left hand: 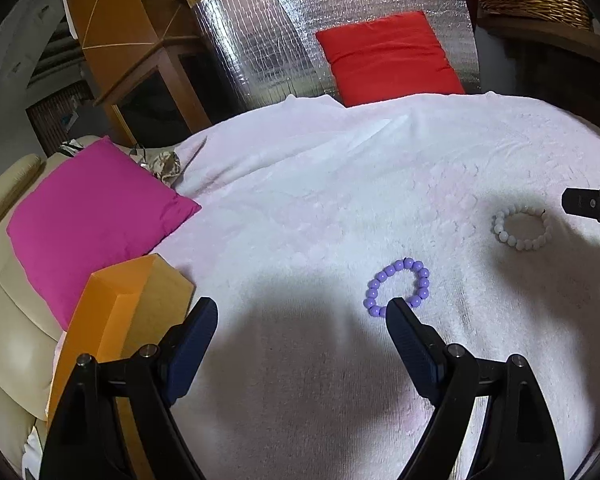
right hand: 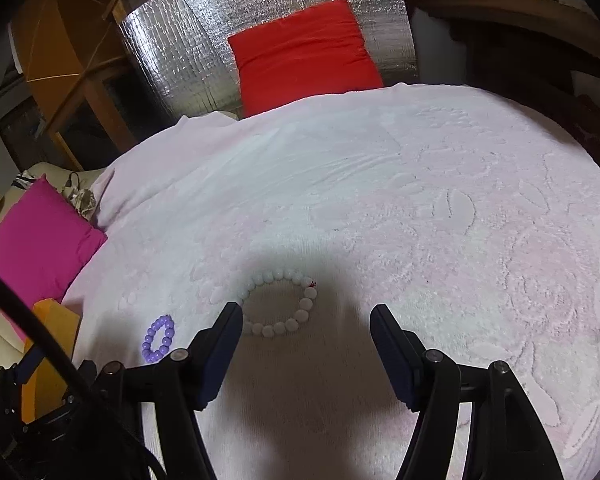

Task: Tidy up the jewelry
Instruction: 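Move both tools back over the purple and white pearl bracelets, then grasp the purple bead bracelet with the left tool while the right tool grasps the white pearl bracelet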

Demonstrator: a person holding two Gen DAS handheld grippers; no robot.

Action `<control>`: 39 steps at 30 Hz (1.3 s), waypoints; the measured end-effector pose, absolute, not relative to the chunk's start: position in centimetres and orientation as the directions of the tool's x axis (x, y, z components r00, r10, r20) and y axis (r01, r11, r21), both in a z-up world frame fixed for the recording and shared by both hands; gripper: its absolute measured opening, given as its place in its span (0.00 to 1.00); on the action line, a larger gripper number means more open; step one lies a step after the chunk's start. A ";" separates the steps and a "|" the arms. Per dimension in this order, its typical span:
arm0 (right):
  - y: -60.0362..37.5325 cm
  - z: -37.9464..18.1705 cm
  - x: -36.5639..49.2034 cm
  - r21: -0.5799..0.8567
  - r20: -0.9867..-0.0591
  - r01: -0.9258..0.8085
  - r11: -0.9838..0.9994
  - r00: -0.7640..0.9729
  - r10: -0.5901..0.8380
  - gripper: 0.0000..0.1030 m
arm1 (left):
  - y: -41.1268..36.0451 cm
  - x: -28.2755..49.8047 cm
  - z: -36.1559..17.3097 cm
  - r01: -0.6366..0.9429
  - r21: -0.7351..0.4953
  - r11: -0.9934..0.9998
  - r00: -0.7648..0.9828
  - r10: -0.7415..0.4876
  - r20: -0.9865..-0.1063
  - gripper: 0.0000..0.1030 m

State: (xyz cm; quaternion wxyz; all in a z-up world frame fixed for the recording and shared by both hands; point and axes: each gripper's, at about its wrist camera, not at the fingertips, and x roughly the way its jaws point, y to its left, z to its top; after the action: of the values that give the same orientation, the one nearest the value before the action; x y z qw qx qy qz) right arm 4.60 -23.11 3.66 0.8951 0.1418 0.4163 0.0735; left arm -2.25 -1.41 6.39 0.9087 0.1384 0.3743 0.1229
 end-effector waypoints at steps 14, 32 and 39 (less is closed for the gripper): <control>-22.2 1.5 7.4 0.309 -0.756 0.033 0.950 0.615 0.225 0.51 | 1.4 0.9 2.8 0.023 0.064 0.998 0.554 0.041 -0.832 0.84; -19.6 0.3 7.2 0.086 -0.773 -0.020 0.996 0.630 0.079 0.14 | 1.1 4.0 0.7 0.066 -0.206 0.976 0.519 -0.210 -0.829 0.43; -20.4 0.4 6.6 0.116 -0.786 -0.044 0.992 0.607 0.119 0.14 | 0.5 3.7 1.0 0.115 -0.268 0.957 0.493 -0.289 -0.821 0.21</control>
State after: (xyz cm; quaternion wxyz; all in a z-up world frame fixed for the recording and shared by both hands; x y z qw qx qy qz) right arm 6.58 -20.38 0.40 0.8954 0.0425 0.4410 0.0454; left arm 3.66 0.53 1.04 0.8593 -0.0887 0.4898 -0.1175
